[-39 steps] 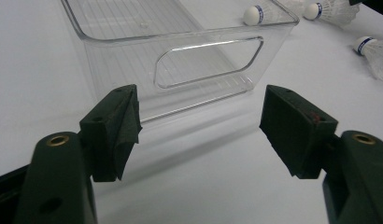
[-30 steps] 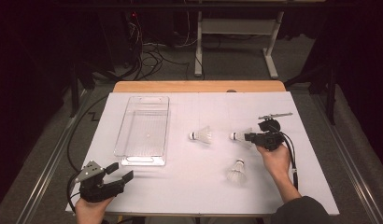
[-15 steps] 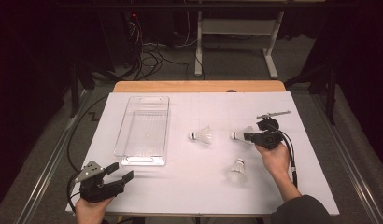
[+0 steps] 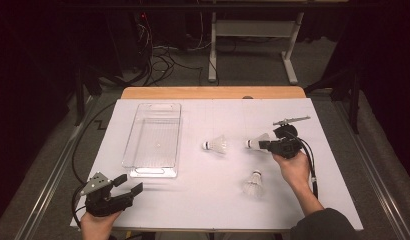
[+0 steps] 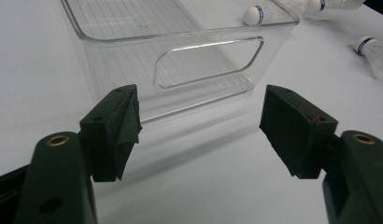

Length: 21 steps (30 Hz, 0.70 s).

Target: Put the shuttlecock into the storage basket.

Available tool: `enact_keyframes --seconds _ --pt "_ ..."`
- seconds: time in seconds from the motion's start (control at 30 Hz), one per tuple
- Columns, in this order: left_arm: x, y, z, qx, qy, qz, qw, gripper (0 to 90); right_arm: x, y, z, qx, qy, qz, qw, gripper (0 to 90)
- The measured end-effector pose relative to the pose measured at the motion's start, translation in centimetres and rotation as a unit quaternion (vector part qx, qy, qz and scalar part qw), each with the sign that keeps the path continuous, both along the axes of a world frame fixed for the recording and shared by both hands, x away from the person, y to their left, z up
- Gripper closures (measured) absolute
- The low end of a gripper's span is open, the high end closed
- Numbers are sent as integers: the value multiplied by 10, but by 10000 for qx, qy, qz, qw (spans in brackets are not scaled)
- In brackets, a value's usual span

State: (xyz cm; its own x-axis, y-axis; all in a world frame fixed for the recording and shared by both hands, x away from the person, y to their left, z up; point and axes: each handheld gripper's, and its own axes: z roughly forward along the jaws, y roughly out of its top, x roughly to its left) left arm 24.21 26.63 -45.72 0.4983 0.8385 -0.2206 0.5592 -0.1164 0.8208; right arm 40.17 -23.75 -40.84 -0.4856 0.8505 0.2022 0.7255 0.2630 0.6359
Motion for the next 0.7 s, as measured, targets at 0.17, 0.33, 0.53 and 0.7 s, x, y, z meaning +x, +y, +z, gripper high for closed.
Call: enact_keyframes --seconds 0.17,0.33,0.53,0.7 --pt "0 0 0 4 -5 -1 10000 296 0 3 0 3 -5 68 10000 900" --pt "0 0 0 4 -8 -7 10000 296 0 8 2 10 2 143 9999 900" --pt "0 0 1 9 -12 -5 10000 296 1 14 2 23 -20 245 9997 900" --pt "-1 0 0 8 -18 0 10000 297 2 19 3 39 -16 302 9995 900"
